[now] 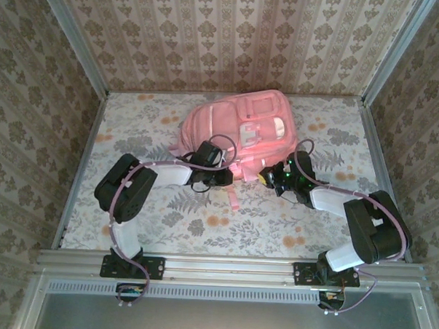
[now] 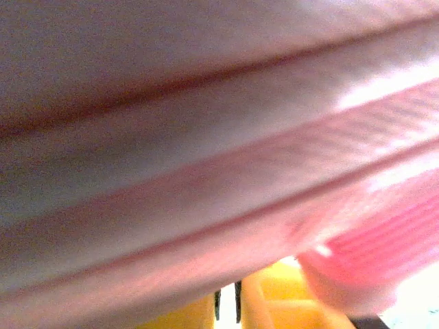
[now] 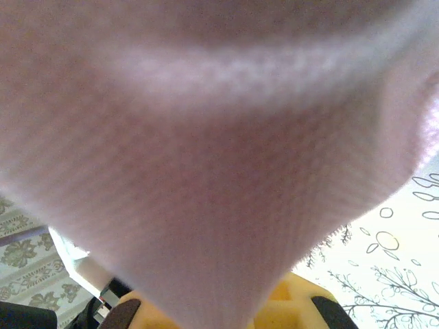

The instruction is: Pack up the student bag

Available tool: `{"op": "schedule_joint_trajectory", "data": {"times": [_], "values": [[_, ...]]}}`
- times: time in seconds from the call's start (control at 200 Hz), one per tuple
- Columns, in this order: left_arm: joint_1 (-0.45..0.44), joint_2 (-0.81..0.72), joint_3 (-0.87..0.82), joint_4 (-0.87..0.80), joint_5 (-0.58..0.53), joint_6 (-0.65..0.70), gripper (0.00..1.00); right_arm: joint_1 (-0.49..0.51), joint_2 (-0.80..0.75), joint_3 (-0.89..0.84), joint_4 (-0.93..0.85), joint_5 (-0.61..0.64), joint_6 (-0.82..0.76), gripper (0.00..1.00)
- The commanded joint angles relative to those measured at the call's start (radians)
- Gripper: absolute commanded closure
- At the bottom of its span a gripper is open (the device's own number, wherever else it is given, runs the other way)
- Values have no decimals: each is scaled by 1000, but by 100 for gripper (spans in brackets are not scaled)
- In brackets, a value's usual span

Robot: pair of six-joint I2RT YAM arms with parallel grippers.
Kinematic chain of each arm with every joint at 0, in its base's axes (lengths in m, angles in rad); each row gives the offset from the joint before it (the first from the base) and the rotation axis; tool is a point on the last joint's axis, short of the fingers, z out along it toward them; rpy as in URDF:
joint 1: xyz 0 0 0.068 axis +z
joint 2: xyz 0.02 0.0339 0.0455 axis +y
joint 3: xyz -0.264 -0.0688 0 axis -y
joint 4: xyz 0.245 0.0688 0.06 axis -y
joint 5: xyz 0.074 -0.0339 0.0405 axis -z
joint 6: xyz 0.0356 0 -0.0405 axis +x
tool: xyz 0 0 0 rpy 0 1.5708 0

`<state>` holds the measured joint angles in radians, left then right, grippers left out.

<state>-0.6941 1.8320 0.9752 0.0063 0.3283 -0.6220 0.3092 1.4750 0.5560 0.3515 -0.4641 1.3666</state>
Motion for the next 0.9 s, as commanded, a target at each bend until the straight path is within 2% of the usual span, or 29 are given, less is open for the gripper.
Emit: {"op": "schedule_joint_trajectory", "data": {"times": [0.0, 0.06, 0.14, 0.245, 0.34, 0.38, 0.48, 0.635, 0.76, 0.895], "values": [[-18, -43, -30, -88, -83, 86, 79, 4, -31, 33, -40, -80, -36, 100], [-63, -74, -32, -84, -105, 149, 73, 5, -22, 42, -26, -109, -34, 100], [-133, -114, -18, -123, -202, 256, 71, 2, -25, 61, -51, -132, -53, 100], [-192, -164, 3, -169, -311, 355, 77, -8, -26, 96, -107, -179, -78, 100], [-210, -217, 11, -179, -378, 413, 82, -26, -43, 127, -162, -214, -74, 100], [-210, -235, 5, -162, -373, 435, 82, -37, -50, 138, -180, -232, -63, 100], [-232, -276, -19, -99, -350, 571, 71, -56, -62, 181, -244, -274, -52, 100], [-334, -343, -71, -24, -468, 902, 63, -60, -93, 232, -307, -299, -58, 100], [-346, -371, -98, -1, -469, 1095, 63, -63, -122, 252, -332, -307, -76, 100], [-318, -427, -186, 104, -396, 1262, 67, -63, -125, 252, -324, -323, -96, 100]]}}
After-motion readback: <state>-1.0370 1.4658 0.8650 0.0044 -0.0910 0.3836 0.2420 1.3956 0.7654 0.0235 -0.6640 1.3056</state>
